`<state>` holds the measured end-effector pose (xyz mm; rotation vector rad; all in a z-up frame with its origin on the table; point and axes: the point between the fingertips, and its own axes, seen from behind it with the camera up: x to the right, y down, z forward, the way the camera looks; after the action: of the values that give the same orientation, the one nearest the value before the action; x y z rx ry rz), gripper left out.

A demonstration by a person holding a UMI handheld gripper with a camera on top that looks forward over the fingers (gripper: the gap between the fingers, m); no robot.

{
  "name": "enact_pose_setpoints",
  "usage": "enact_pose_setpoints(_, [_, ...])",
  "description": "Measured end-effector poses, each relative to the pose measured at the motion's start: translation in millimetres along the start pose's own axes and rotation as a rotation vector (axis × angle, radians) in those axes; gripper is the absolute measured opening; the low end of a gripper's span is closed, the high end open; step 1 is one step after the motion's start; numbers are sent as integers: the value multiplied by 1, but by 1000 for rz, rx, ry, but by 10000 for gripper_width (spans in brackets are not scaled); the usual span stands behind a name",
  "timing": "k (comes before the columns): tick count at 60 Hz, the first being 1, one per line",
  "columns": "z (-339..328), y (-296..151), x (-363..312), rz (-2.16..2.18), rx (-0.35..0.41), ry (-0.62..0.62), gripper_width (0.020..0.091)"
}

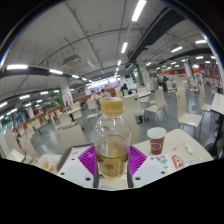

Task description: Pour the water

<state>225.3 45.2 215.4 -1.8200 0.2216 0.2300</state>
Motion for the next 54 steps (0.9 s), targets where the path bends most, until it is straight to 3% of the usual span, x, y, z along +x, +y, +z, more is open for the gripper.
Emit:
enact_pose_setpoints(8, [5,48,65,-192,-55,119,378])
enact_pose_setpoints(19, [10,124,109,-235,-156,161,379])
enact_pose_setpoints(24, [8,149,121,-259,-178,181,385])
enact_pose_setpoints(29, [5,148,119,-280,-128,176,397])
enact_pose_setpoints(36, [4,149,121,-234,-124,184,483])
enact_pose_setpoints(39, [1,156,126,-217,-168,204,540])
enact_pose_setpoints(41, [-1,162,128,-210,-208,213,658])
enact_pose_setpoints(43, [-4,164,126,-205,-229,212,829])
enact_pose_setpoints(44, [-5,165,127,-204,-235,216,873])
enact_pose_setpoints(47, [-17,165,126,-194,-270,239,816])
enact_pose_setpoints(50, [-31,163,124,-191,-295,263,856])
enact_pose_setpoints(54, [-51,159,113,-186,-315,269,849])
